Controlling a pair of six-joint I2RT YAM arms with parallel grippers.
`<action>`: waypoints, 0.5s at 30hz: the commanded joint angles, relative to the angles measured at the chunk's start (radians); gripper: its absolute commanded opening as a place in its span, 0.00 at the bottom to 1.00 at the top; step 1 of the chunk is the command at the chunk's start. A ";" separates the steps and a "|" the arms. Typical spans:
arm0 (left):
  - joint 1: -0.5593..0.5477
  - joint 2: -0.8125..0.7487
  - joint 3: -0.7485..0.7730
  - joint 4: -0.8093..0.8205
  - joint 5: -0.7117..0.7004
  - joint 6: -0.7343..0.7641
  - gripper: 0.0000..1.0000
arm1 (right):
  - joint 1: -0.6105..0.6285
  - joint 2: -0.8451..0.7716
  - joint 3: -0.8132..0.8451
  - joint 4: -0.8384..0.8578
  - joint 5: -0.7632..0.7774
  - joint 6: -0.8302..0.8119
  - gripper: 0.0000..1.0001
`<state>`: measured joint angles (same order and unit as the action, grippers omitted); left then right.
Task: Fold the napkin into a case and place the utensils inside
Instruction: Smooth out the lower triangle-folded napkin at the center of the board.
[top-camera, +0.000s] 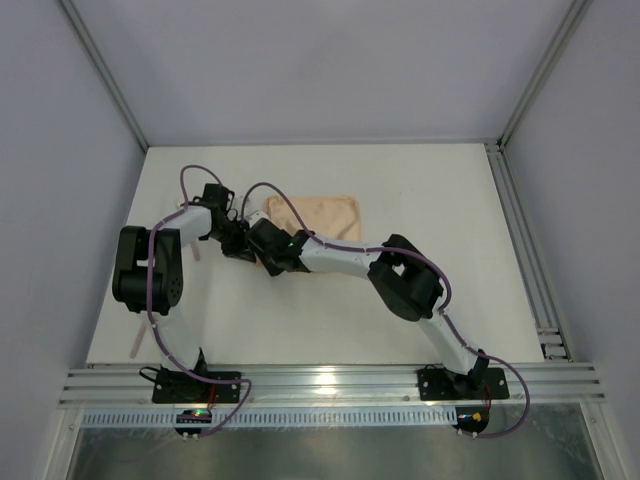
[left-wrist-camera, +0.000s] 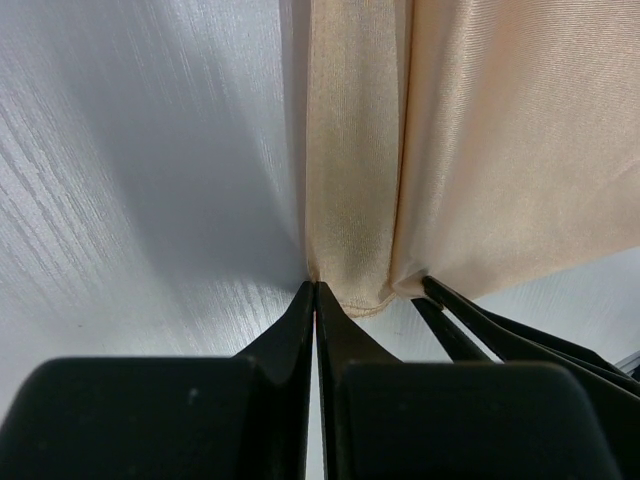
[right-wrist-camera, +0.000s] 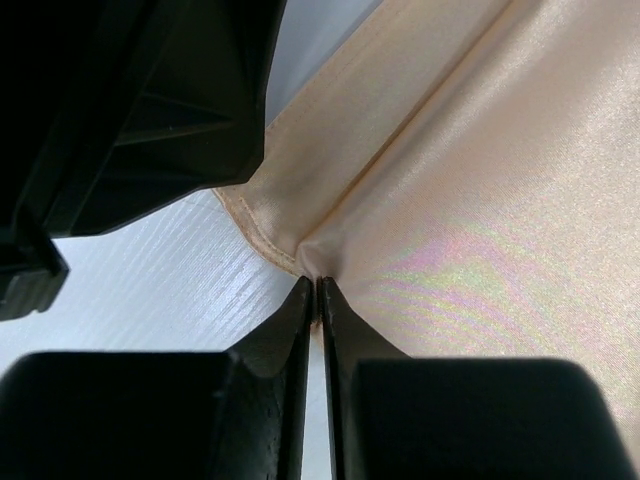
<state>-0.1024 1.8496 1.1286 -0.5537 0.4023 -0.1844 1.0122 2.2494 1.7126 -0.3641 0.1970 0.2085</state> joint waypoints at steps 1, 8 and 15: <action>-0.003 0.000 -0.036 -0.041 -0.036 0.014 0.00 | 0.000 -0.031 0.027 -0.027 0.022 -0.003 0.09; -0.003 -0.010 -0.046 -0.058 -0.036 0.036 0.00 | -0.001 -0.091 0.058 -0.048 -0.027 0.042 0.03; -0.003 -0.036 -0.046 -0.068 -0.042 0.057 0.00 | -0.032 -0.106 0.084 -0.076 -0.080 0.092 0.03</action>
<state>-0.1036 1.8343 1.1107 -0.5671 0.4091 -0.1688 0.9981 2.2204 1.7481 -0.4335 0.1467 0.2607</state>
